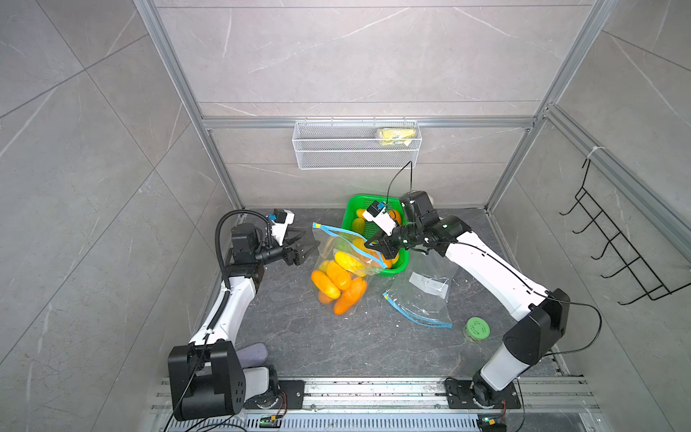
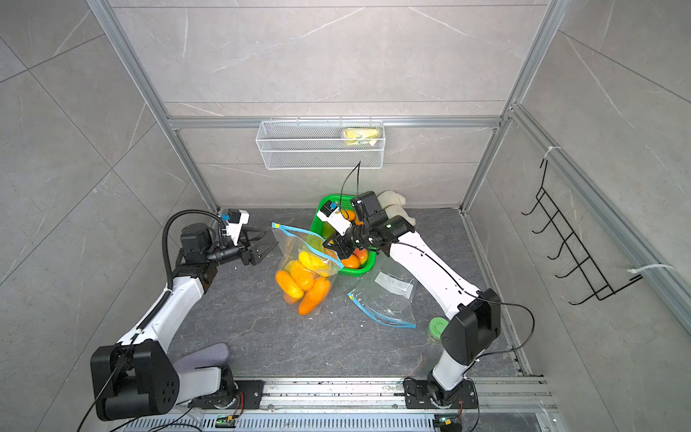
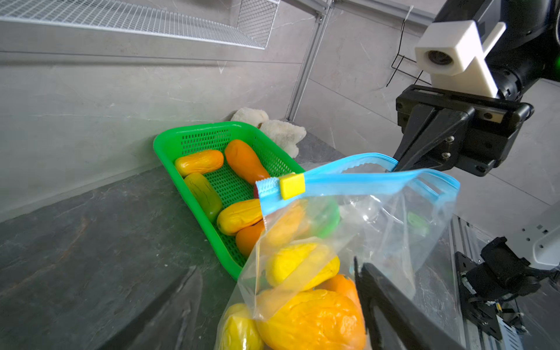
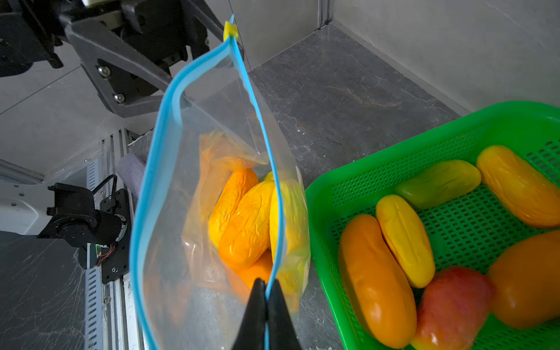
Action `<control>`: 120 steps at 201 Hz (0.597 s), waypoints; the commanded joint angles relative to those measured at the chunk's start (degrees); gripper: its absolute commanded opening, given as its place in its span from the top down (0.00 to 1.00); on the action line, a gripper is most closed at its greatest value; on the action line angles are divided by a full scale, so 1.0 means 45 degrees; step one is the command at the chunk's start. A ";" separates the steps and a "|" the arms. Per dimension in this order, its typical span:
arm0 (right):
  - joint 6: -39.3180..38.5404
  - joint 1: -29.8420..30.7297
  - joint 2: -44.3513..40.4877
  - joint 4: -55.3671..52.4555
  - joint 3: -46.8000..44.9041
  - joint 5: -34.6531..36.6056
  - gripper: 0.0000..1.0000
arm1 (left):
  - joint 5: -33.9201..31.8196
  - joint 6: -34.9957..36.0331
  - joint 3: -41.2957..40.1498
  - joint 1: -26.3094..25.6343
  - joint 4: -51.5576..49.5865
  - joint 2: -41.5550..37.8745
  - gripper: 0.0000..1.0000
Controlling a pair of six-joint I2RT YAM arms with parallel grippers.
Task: Place the mango in a zip-top bag and seal the zipper
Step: Adjust the zipper food storage bag at the center of the board.
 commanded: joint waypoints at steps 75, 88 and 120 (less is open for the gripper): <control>0.0075 -0.0017 -0.0501 0.1133 -0.0524 -0.0743 1.00 | 0.0595 -0.0162 0.0632 -0.0947 0.1335 0.0883 0.61; 0.0094 -0.0025 -0.0452 0.1103 -0.0476 -0.0595 1.00 | 0.0379 -0.0166 0.0541 -0.0960 0.1348 0.0676 0.73; 0.0531 -0.0138 -0.0569 0.0962 -0.0364 0.0779 0.96 | -0.0838 -0.0466 0.0329 -0.0957 0.1351 -0.0235 1.00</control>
